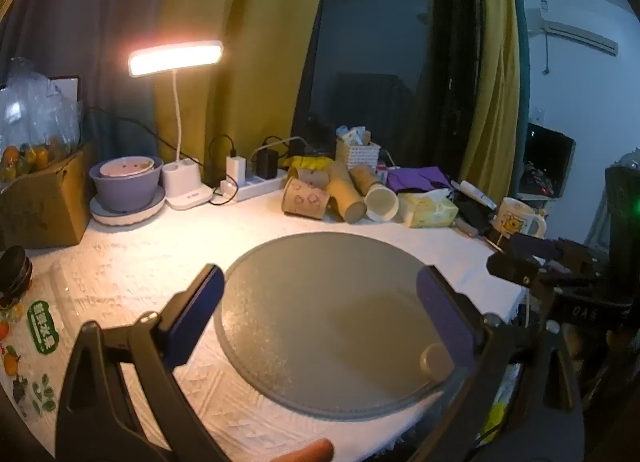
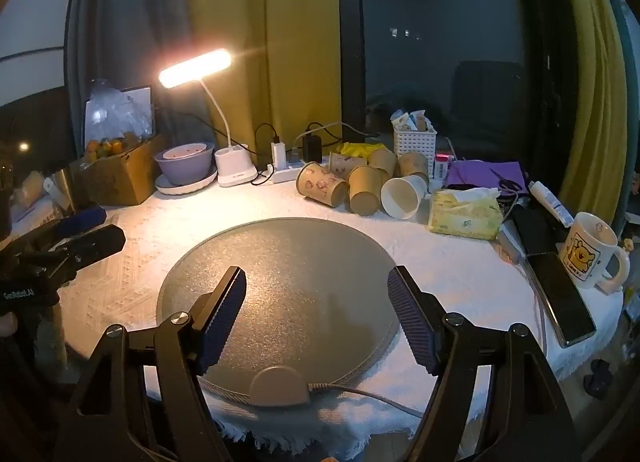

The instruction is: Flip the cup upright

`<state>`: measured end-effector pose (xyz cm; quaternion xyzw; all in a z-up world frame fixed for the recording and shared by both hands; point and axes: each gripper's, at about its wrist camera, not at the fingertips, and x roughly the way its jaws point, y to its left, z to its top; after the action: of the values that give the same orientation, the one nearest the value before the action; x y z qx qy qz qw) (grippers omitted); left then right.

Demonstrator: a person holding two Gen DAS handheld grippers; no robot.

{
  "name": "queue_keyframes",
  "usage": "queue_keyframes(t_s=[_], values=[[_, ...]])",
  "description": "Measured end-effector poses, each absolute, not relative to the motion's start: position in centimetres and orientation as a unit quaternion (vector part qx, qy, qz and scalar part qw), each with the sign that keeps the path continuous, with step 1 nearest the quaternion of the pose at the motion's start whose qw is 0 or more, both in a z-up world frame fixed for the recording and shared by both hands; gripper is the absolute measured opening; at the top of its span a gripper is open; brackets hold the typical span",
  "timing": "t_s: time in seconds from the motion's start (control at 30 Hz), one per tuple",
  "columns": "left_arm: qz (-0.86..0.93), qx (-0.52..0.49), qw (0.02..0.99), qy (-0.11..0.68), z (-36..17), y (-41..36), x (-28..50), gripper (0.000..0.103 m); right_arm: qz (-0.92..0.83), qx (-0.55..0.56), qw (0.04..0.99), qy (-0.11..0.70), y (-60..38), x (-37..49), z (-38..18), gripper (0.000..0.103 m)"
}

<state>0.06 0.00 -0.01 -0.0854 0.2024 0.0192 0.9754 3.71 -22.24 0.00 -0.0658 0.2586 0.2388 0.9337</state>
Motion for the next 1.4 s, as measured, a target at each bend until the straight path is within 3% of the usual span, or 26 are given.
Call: queue_keyframes(t_s=[1.4], values=[[0.026,-0.066,0.976,0.205,-0.6,-0.7,0.1,0.098,0.239,-0.06,0.932,0.265,-22.3,3.5,-0.1,0.076]])
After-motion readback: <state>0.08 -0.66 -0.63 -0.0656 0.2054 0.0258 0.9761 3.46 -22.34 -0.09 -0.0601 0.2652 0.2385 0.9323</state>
